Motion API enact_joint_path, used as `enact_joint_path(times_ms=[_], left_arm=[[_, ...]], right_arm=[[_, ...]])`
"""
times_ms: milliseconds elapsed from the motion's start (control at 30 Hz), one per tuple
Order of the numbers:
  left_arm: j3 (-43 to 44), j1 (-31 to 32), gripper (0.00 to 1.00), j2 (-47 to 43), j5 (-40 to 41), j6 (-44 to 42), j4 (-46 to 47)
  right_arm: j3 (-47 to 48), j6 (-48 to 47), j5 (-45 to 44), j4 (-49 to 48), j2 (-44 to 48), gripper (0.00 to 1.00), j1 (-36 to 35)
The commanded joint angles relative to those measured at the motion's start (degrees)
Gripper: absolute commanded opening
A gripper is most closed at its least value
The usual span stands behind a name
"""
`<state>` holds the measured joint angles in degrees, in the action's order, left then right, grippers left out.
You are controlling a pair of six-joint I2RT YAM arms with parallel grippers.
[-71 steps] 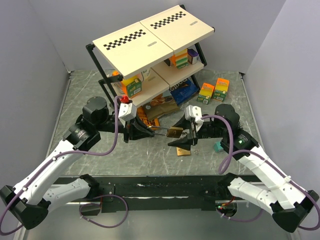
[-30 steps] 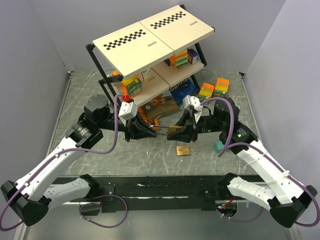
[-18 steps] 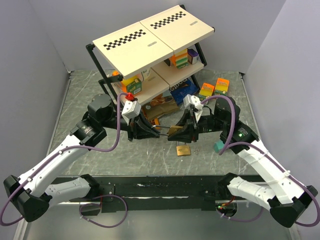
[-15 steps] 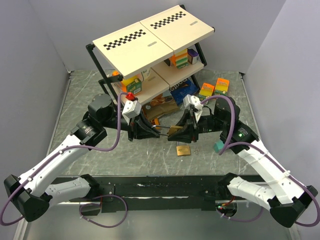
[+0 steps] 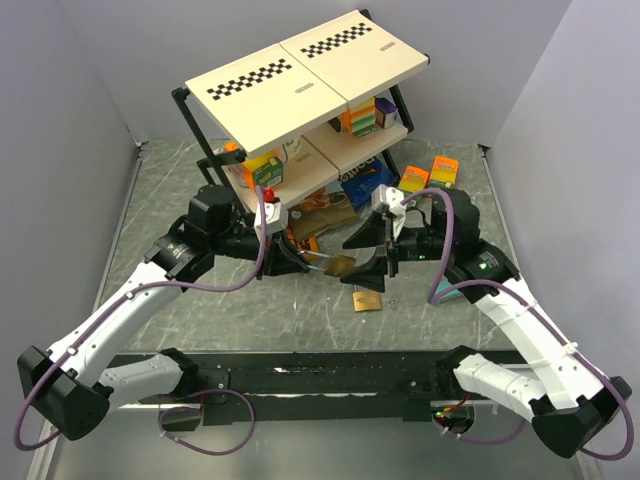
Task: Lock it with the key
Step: Lock the lock.
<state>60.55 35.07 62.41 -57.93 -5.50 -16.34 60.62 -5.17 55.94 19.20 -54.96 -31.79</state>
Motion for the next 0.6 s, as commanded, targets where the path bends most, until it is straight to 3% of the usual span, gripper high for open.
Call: enact_joint_path(times_ms=[0, 133, 200, 367, 567], left_arm=[[1.58, -2.72, 0.01, -2.91, -2.18, -7.33, -5.09], [2.46, -3.87, 0.01, -3.17, -2.8, -8.65, -7.3], [2.55, -3.96, 0.01, -3.26, -3.41, -8.22, -6.95], [1.76, -4.04, 0.01, -3.79, -4.21, -6.02, -4.32], [1.41, -4.04, 0.01, -4.05, -5.08, -3.91, -2.83]], right_arm=[[2.04, -6.5, 0.57, 7.57, 2.22, 0.86, 4.36], [1.7, -12.14, 1.63, 14.71, 3.1, 0.82, 6.13], [1.0, -13.02, 2.06, 15.78, 3.19, 0.74, 6.21], [-1.64, -12.32, 1.98, 13.06, 3.54, 0.58, 6.21], [-2.88, -10.3, 2.07, 9.11, 2.75, 0.54, 6.13]])
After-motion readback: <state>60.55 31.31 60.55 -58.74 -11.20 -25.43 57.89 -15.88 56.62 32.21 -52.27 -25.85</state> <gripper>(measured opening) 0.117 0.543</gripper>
